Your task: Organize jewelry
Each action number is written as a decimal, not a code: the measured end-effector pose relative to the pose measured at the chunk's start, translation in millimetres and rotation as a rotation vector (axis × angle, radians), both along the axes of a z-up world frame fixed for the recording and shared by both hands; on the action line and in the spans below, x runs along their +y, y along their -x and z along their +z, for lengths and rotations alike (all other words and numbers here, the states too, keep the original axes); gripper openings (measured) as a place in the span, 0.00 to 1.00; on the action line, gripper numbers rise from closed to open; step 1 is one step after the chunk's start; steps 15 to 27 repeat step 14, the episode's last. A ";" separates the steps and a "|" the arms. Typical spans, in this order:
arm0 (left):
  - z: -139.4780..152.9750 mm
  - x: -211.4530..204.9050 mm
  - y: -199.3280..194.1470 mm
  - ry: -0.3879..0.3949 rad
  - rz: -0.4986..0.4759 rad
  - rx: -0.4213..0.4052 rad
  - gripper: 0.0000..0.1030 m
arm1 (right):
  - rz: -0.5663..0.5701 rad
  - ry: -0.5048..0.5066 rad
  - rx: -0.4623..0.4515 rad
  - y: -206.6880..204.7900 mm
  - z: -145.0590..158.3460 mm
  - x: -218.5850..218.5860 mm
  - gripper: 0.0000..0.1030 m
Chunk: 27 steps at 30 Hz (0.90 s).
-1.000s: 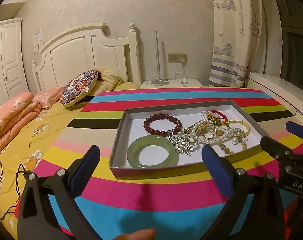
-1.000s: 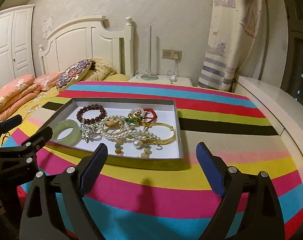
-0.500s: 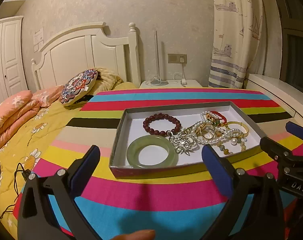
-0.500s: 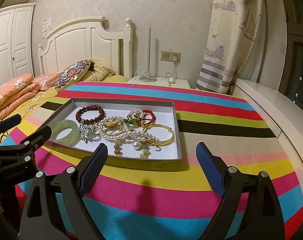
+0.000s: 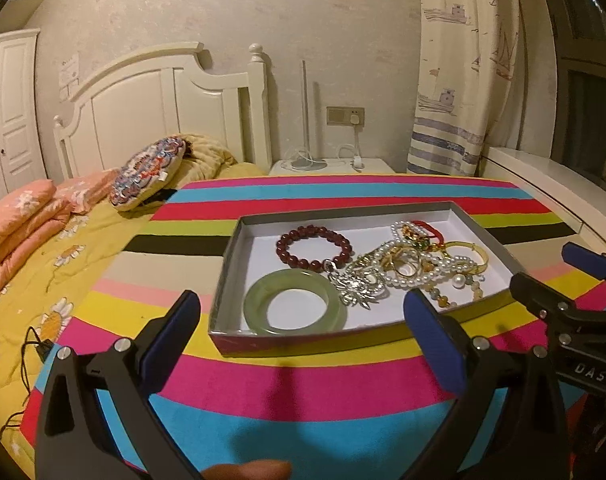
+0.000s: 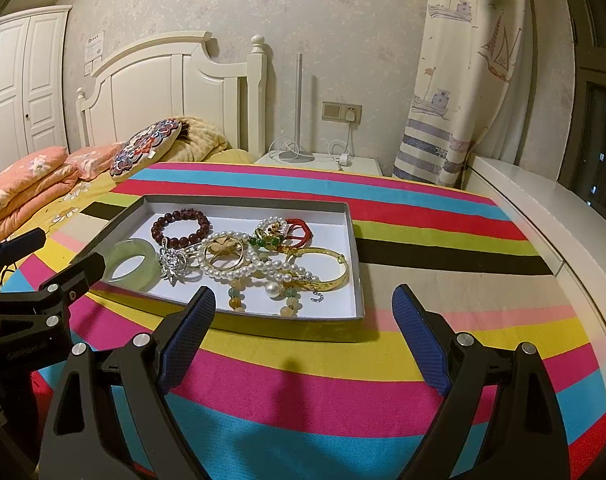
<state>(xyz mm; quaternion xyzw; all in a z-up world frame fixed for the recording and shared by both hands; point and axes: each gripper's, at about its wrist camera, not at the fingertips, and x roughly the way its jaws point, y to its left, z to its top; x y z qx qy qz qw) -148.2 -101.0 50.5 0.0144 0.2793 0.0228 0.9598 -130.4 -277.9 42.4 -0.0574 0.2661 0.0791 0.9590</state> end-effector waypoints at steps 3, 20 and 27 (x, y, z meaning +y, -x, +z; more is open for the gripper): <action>-1.7 3.7 -0.3 0.037 0.002 0.017 0.98 | 0.002 -0.001 0.004 0.5 -0.8 0.6 0.84; -23.7 37.3 5.3 0.072 0.034 0.301 0.98 | 0.063 0.072 0.273 3.7 -34.6 6.9 0.84; -23.7 37.3 5.3 0.072 0.034 0.301 0.98 | 0.063 0.072 0.273 3.7 -34.6 6.9 0.84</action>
